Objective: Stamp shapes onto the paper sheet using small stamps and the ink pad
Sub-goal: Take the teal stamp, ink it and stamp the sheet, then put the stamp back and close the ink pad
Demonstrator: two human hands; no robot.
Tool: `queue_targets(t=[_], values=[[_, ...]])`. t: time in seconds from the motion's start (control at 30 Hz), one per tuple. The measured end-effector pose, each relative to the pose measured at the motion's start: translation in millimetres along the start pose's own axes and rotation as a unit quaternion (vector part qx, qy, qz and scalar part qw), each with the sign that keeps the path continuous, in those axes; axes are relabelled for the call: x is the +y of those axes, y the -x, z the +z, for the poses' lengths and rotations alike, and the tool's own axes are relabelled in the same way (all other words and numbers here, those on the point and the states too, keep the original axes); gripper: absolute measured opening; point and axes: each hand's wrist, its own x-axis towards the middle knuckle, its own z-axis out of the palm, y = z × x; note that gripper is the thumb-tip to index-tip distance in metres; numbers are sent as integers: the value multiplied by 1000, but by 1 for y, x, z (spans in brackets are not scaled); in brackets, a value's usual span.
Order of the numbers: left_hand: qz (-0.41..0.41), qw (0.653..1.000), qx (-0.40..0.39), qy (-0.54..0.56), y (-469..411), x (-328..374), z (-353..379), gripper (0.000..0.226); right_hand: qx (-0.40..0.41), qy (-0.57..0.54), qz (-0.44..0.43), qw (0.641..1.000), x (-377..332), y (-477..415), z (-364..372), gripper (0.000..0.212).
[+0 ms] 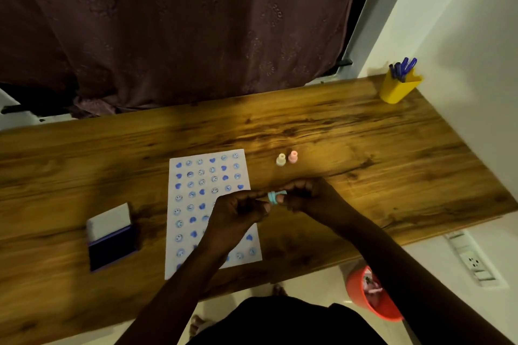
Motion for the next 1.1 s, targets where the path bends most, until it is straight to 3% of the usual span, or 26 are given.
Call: queue_targets(t=[0.07, 0.17, 0.27, 0.9, 1.1], values=[[-26, 999, 30, 5, -4, -2, 4, 29, 58, 108, -18, 992, 3, -16, -11, 14], [-42, 998, 50, -12, -6, -6, 4, 24, 129, 277, -56, 951, 10, -39, -24, 22], [-43, 997, 60, -5, -4, -8, 2, 21, 145, 330, -48, 931, 20, -60, -29, 25], [-51, 994, 96, -23, -8, -12, -17, 19, 185, 365, -27, 912, 35, -85, -26, 29], [-49, 991, 124, -22, -4, -13, -44, 21, 214, 338, -102, 911, -4, -51, 3, 33]])
